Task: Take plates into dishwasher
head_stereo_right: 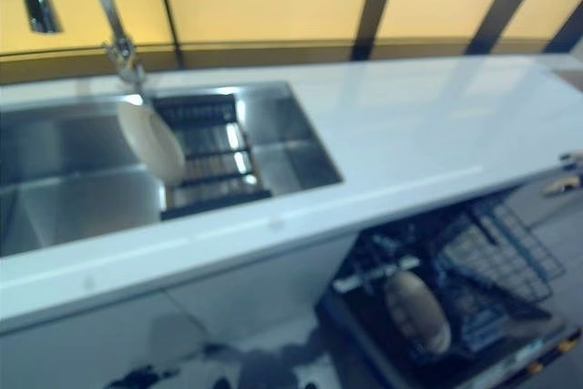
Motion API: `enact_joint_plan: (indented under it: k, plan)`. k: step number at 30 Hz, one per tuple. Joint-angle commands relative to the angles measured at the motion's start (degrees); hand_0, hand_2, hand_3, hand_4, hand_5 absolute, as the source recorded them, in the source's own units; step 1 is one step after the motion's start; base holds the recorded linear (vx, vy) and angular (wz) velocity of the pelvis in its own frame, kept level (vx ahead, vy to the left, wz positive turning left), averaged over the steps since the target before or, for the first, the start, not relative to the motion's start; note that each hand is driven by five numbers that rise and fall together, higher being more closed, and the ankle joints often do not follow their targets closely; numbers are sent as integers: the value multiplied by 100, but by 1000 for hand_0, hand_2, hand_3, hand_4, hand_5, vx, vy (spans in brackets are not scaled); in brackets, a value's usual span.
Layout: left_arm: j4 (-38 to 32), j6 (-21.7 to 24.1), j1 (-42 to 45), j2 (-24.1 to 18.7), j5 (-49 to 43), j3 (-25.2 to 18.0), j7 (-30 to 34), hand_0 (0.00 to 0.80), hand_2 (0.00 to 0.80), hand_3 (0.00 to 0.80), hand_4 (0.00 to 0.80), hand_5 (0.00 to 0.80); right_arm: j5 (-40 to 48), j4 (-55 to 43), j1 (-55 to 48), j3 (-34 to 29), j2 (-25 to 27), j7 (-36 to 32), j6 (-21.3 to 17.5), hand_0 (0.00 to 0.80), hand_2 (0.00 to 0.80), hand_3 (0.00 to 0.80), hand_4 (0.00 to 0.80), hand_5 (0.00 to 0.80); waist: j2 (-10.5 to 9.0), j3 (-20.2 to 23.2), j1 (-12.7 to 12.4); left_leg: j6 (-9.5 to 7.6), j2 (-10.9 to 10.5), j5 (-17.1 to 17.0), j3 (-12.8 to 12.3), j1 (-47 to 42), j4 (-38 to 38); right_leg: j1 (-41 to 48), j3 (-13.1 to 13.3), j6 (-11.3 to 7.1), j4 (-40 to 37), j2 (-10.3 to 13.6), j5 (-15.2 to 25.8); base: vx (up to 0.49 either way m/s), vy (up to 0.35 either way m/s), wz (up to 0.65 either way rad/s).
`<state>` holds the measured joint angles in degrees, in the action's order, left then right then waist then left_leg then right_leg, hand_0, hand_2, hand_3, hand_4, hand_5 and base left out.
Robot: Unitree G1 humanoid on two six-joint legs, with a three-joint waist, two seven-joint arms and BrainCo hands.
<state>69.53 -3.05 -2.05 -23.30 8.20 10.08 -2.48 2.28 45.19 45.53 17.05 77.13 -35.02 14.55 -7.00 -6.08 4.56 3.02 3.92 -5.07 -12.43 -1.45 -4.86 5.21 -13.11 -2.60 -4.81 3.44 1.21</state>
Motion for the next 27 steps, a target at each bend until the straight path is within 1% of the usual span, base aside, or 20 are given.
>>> enact_joint_plan:
  k: [1, 3, 4, 5, 6, 7, 8, 9, 10, 11, 13, 15, 17, 18, 19, 21, 22, 23, 24, 27]
  plan:
    - [138, 112, -150, -192, 222, 255, -126, 0, 0, 0, 0, 0, 619, -261, 1043, 573, 426, 1183, -436, 0, 0, 0, 0, 0, -111, 126, -295, -181, -248, 339, -70, -105, -14, -216, 188, -296, 253, -148, 137, -113, -43, -2]
    - [78, 74, -167, -176, 315, 328, -154, 0, 0, 0, 0, 0, 882, -636, 1571, 938, 310, 1878, -821, 0, 0, 0, 0, 0, -84, 118, -334, -165, -263, 328, 0, -80, -14, -203, 165, -286, 241, -163, 109, -110, -56, 0]
    - [62, 62, -182, -173, 339, 358, -167, 0, 0, 0, 0, 0, 860, -795, 1700, 1009, 270, 2106, -1043, 0, 0, 0, 0, 0, -83, 117, -362, -152, -264, 314, 26, -64, -14, -195, 149, -279, 225, -172, 103, -86, -54, 1]
    - [55, 64, -187, -165, 360, 370, -180, 0, 0, 0, 0, 0, 889, -866, 1792, 1071, 251, 2245, -1096, 0, 0, 0, 0, 0, -79, 115, -373, -145, -264, 305, 43, -57, -14, -186, 137, -274, 213, -179, 100, -72, -56, 1]
    - [34, 60, -195, -142, 373, 371, -206, 0, 0, 0, 0, 0, 804, -1056, 1959, 1197, 203, 2450, -1286, 0, 0, 0, 0, 0, -72, 116, -399, -131, -268, 294, 77, -44, -14, -169, 115, -266, 195, -190, 89, -94, -96, 1]
    - [-17, 51, -195, -104, 403, 391, -259, 0, 0, 0, 0, 0, 291, -1388, 2209, 1440, 78, 2848, -1614, 0, 0, 0, 0, 0, -69, 114, -473, -92, -271, 242, 137, -5, -14, -137, 69, -238, 159, -231, 63, -105, -128, 3]
    - [-41, 67, -187, -85, 403, 413, -294, 0, 0, 0, 0, 0, -101, -1552, 2424, 1681, 25, 3089, -1790, 0, 0, 0, 0, 0, -77, 103, -543, -54, -270, 176, 187, 45, -14, -107, 32, -216, 116, -269, 59, -141, -159, 12]
    - [-100, 122, -168, -45, 451, 467, -386, 0, 0, 0, 0, 0, -621, -1691, 2890, 2144, -115, 3431, -2035, 0, 0, 0, 0, 0, -82, 66, -664, 19, -276, 37, 297, 199, -14, -54, 26, -192, 18, -320, 78, -107, -110, 16]
    - [-119, 129, -174, -32, 453, 476, -392, 0, 0, 0, 0, 0, -784, -1730, 3047, 2281, -156, 3496, -2057, 0, 0, 0, 0, 0, -77, 47, -698, 39, -281, 0, 348, 264, -14, -44, 38, -191, 1, -325, 83, -186, -96, 25]
    - [-201, 175, -218, -18, 536, 512, -434, 0, 0, 0, 0, 0, -1531, -1930, 3569, 2766, -309, 3832, -2223, 0, 0, 0, 0, 0, -79, -41, -870, 107, -308, -149, 591, 505, -14, -29, 103, -185, -19, -346, 86, -193, -45, 28]
    - [-325, 137, -330, 11, 628, 555, -420, 0, 0, 0, 0, 0, -2389, -2017, 4204, 3391, -593, 4167, -2370, 0, 0, 0, 0, 0, -71, -151, -1056, 115, -293, -218, 898, 591, -14, -19, 109, -158, -19, -324, 54, -185, -10, 39]
    - [-413, 35, -392, 60, 550, 580, -380, 0, 0, 0, 0, 0, -2762, -2177, 4467, 3675, -703, 4156, -2297, 0, 0, 0, 0, 0, -89, -157, -1108, 99, -256, -187, 922, 584, 101, -27, 11, -139, -19, -268, 53, -78, 53, 24]
    - [-463, -105, -403, 149, 427, 684, -331, 0, 0, 0, 0, 0, -2849, -2440, 4908, 4120, -744, 3961, -2304, 0, 0, 0, 0, 0, -193, -116, -1100, 85, -129, 36, 857, 508, 539, -17, -159, -105, -19, -142, 71, -40, 119, 37]
    - [-453, -139, -414, 189, 412, 715, -331, 0, 0, 0, 0, 0, -2939, -2494, 5043, 4249, -761, 3909, -2308, 0, 0, 0, 0, 0, -221, -74, -1054, 80, -79, 86, 758, 494, 618, -61, -246, -107, -19, -94, 96, -35, 168, 59]
    - [-445, -193, -431, 224, 392, 720, -313, 0, 0, 0, 0, 0, -3150, -2597, 5136, 4317, -803, 3832, -2327, 0, 0, 0, 0, 0, -225, -32, -985, 85, -6, 116, 549, 364, 541, -108, -401, -125, -19, -51, 119, -33, 183, 66]
    - [-415, -243, -463, 306, 346, 800, -324, 0, 0, 0, 0, 0, -3385, -2680, 5217, 4370, -837, 3779, -2343, 0, 0, 0, 0, 0, -126, -36, -940, 113, 15, -26, 436, 217, 146, -99, -513, -149, -6, -76, 117, 2, 200, 78]
    - [-423, -228, -442, 339, 350, 861, -317, 0, 0, 0, 0, 0, -3625, -2701, 5082, 4271, -878, 3880, -2395, 0, 0, 0, 0, 0, -75, -47, -938, 140, 11, -73, 439, 216, 37, -112, -529, -179, -3, -73, 130, 15, 144, 57]
    - [-423, -228, -438, 332, 350, 864, -318, 0, 0, 0, 0, 0, -3633, -2705, 5058, 4249, -877, 3882, -2396, 0, 0, 0, 0, 0, -81, -42, -935, 140, 11, -74, 442, 218, 36, -112, -533, -179, -4, -74, 131, -2, 183, 48]
    - [-439, -204, -407, 344, 359, 925, -282, 0, 0, 0, 0, 0, -3944, -2886, 4821, 4033, -891, 3944, -2473, 0, 0, 0, 0, 0, -49, -90, -971, 116, -57, -48, 515, 212, -8, -114, -545, -245, -19, -27, 170, -3, 176, 37]
    - [-458, -150, -290, 361, 484, 954, -345, 0, 0, 0, 0, 0, -4182, -3110, 4654, 3978, -891, 3873, -2427, 0, 0, 0, 0, 0, -52, -112, -1049, 67, -139, 51, 568, 221, -14, -123, -628, -329, -19, 54, 190, 35, 172, 21]
